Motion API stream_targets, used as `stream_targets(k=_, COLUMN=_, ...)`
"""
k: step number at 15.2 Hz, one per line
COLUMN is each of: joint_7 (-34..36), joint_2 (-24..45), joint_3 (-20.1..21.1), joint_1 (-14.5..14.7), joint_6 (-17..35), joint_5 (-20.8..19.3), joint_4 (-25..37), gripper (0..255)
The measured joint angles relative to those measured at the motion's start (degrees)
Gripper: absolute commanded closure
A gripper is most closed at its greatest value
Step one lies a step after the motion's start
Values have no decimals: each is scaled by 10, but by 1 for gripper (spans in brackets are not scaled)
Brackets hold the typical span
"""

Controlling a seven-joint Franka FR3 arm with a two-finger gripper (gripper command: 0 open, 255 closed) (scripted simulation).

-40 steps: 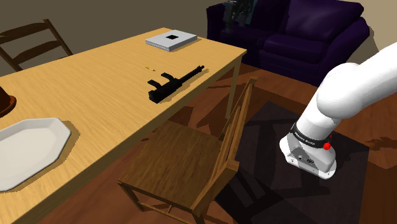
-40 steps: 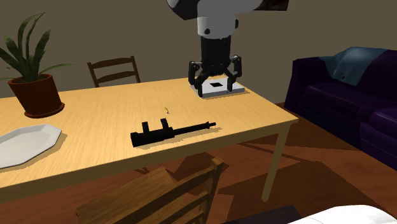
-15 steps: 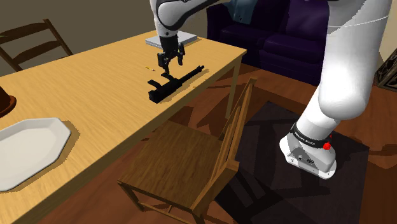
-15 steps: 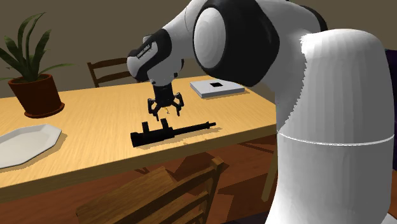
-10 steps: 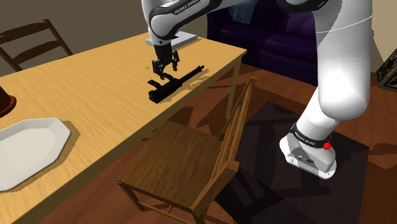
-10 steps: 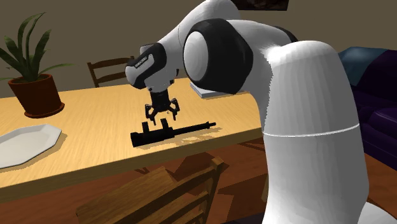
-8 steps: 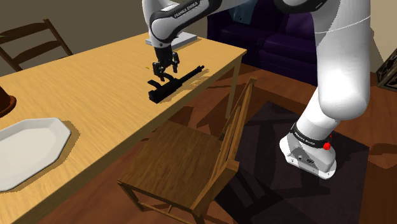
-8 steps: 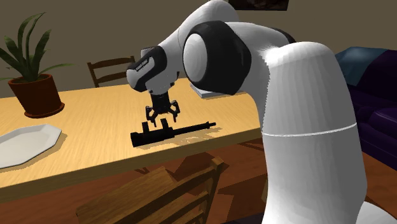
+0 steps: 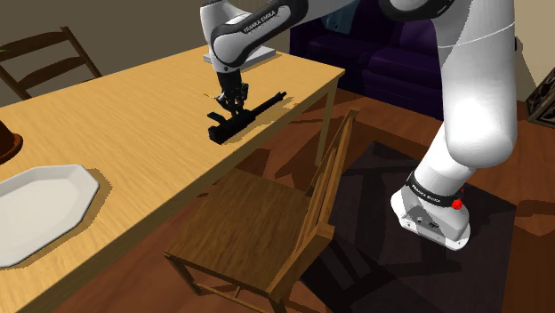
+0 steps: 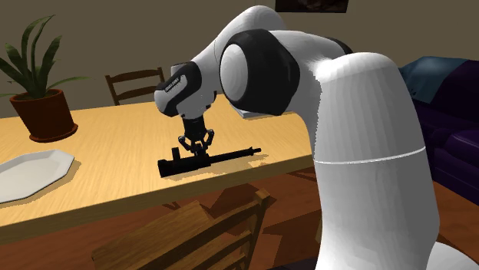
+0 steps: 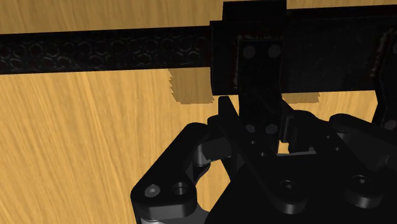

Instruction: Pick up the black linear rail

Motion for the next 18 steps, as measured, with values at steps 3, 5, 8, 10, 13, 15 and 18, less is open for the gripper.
stream_targets(k=3, joint_7=0, joint_2=0, joint_3=0, joint_1=0, joint_6=0, joint_5=0, joint_4=0, gripper=255)
stream_targets(k=5, joint_7=0, joint_2=0, joint_3=0, joint_1=0, joint_6=0, joint_5=0, joint_4=0, gripper=255)
stream_targets(k=8, joint_7=0, joint_2=-1, joint_3=0, joint_1=0, joint_6=-4, joint_5=1, joint_4=2, gripper=255)
stream_targets(k=10, joint_7=-2, joint_2=-6, joint_3=1, joint_1=0, joint_6=-12, joint_5=2, joint_4=5, gripper=255)
stream_targets(k=13, joint_7=-3, joint_2=-14, joint_3=2, joint_1=0, joint_6=-30, joint_5=4, joint_4=16, gripper=255)
stream_targets(k=15, joint_7=-4, joint_2=-22, joint_3=3, joint_1=0, joint_6=-41, joint_5=6, joint_4=19, gripper=255)
stream_targets(k=18, joint_7=-8, joint_2=-25, joint_3=4, joint_1=0, joint_6=-63, joint_5=8, joint_4=39, gripper=255)
